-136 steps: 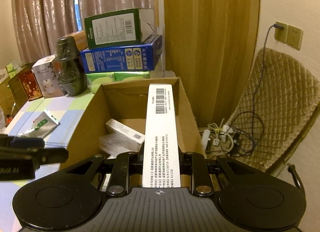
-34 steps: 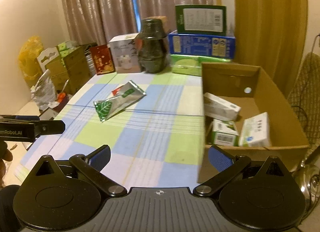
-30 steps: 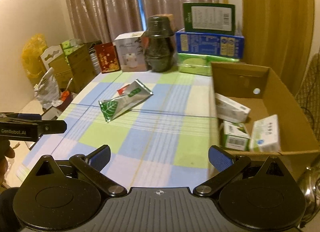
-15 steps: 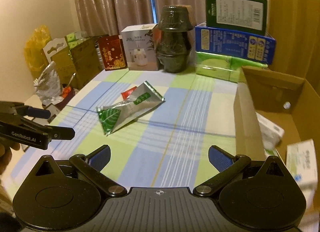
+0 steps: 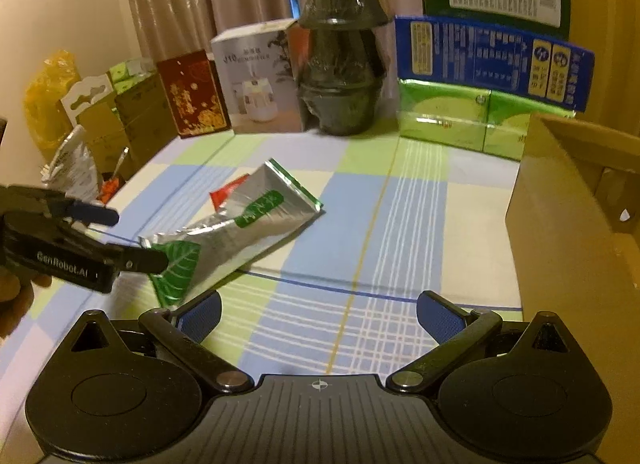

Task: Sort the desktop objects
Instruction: 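Grasp the silver-green tea pouch with the left tool while the right tool grasps the red candy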

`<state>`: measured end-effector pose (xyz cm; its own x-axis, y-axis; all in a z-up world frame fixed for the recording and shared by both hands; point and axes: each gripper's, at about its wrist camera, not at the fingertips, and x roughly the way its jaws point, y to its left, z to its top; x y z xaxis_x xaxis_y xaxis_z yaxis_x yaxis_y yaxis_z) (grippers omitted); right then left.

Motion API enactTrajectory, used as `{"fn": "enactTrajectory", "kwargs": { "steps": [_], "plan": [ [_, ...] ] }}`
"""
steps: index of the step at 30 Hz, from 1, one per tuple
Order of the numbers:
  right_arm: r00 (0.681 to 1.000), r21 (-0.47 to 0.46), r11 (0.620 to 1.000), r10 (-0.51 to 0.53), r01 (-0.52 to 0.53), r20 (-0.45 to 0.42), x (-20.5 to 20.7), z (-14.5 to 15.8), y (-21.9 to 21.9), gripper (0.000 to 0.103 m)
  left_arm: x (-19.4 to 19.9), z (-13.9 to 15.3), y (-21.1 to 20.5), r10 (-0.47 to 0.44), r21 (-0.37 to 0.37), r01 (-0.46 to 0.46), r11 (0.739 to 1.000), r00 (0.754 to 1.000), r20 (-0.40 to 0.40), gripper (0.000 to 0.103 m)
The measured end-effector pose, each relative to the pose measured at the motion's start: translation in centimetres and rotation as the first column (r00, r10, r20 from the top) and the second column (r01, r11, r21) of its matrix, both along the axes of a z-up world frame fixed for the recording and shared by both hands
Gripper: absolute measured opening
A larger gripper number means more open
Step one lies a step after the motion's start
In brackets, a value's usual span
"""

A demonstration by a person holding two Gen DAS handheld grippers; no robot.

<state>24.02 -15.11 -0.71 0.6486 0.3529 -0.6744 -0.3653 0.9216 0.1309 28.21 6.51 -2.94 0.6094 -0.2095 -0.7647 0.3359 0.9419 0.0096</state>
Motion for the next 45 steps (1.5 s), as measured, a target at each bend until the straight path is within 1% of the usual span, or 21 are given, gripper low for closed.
{"fn": "enactTrajectory", "kwargs": {
  "steps": [6,11,15,19,21,22,23,24,25,26,27,29,30,33,37,40,42,45],
  "plan": [
    [1.0,-0.024,1.0,0.015,-0.014,0.012,1.6,-1.0,1.0,0.101,3.8,-1.4,-0.8,-0.071,0.006,0.071,0.997,0.997,-0.034,0.102],
    [0.999,-0.053,0.999,0.009,-0.007,0.044,3.1,-1.7,1.8,0.1,5.9,-2.5,-1.9,-0.127,-0.015,0.127,0.992,0.989,-0.071,0.102],
    [0.999,-0.078,0.997,-0.001,0.005,0.051,4.2,-2.3,2.1,0.094,7.1,-3.4,-2.9,-0.156,0.009,0.158,0.987,0.983,-0.101,0.101],
    [0.999,-0.074,0.997,-0.012,0.014,0.036,4.5,-2.8,1.8,0.093,7.9,-4.1,-3.5,-0.173,0.015,0.177,0.984,0.977,-0.126,0.099],
    [0.999,-0.07,0.997,-0.02,0.023,0.036,4.6,-2.8,1.5,0.093,8.4,-4.6,-3.7,-0.173,0.019,0.178,0.984,0.974,-0.147,0.089],
    [0.999,-0.068,0.997,-0.027,0.029,0.038,4.7,-2.7,1.4,0.093,8.5,-4.8,-3.9,-0.172,0.025,0.178,0.984,0.973,-0.157,0.087],
    [0.999,-0.065,0.997,-0.032,0.034,0.039,4.7,-2.7,1.3,0.093,8.5,-5.0,-4.1,-0.175,0.028,0.182,0.983,0.97,-0.166,0.082],
    [0.999,-0.062,0.997,-0.035,0.037,0.039,4.7,-2.6,1.2,0.093,8.4,-5.2,-4.3,-0.18,0.039,0.189,0.981,0.969,-0.169,0.08],
    [0.999,-0.06,0.997,-0.038,0.04,0.039,4.7,-2.6,1.2,0.093,8.2,-5.3,-4.6,-0.185,0.067,0.197,0.978,0.97,-0.16,0.077],
    [0.998,-0.059,0.997,-0.04,0.042,0.039,4.7,-2.5,1.2,0.093,7.9,-5.3,-4.9,-0.192,0.092,0.207,0.974,0.969,-0.153,0.071],
    [0.999,-0.058,0.997,-0.04,0.042,0.037,4.7,-2.5,1.2,0.093,7.7,-5.2,-5.0,-0.202,0.093,0.217,0.972,0.968,-0.151,0.061],
    [0.999,-0.055,0.998,-0.039,0.041,0.035,4.6,-2.6,1.2,0.093,7.4,-4.7,-5.0,-0.191,0.081,0.205,0.975,0.97,-0.153,0.049],
    [0.999,-0.053,0.998,-0.038,0.04,0.034,4.6,-2.6,1.2,0.093,7.1,-4.6,-5.0,-0.186,0.078,0.199,0.977,0.971,-0.151,0.046],
    [0.999,-0.041,0.998,-0.042,0.043,0.033,4.6,-2.4,1.1,0.092,6.0,-4.2,-5.1,-0.181,0.081,0.193,0.978,0.974,-0.135,0.042],
    [0.999,-0.011,0.999,-0.032,0.033,0.041,4.4,-1.8,1.2,0.093,4.5,-3.3,-4.7,-0.144,0.059,0.151,0.987,0.984,-0.107,0.042],
    [0.999,0.002,1.0,0.006,-0.006,0.049,4.2,-1.7,2.0,0.093,3.9,-2.0,-3.6,-0.108,0.042,0.112,0.993,0.99,-0.094,0.042],
    [0.998,0.008,0.999,0.04,-0.041,0.055,4.3,-1.7,2.8,0.093,3.9,-1.1,-2.6,-0.083,0.046,0.087,0.995,0.993,-0.086,0.042],
    [0.993,0.031,0.995,0.092,-0.095,0.073,5.2,-1.6,4.0,0.093,4.4,-0.1,-0.3,-0.021,0.068,0.026,0.997,0.997,-0.075,0.042]
  ]
}}
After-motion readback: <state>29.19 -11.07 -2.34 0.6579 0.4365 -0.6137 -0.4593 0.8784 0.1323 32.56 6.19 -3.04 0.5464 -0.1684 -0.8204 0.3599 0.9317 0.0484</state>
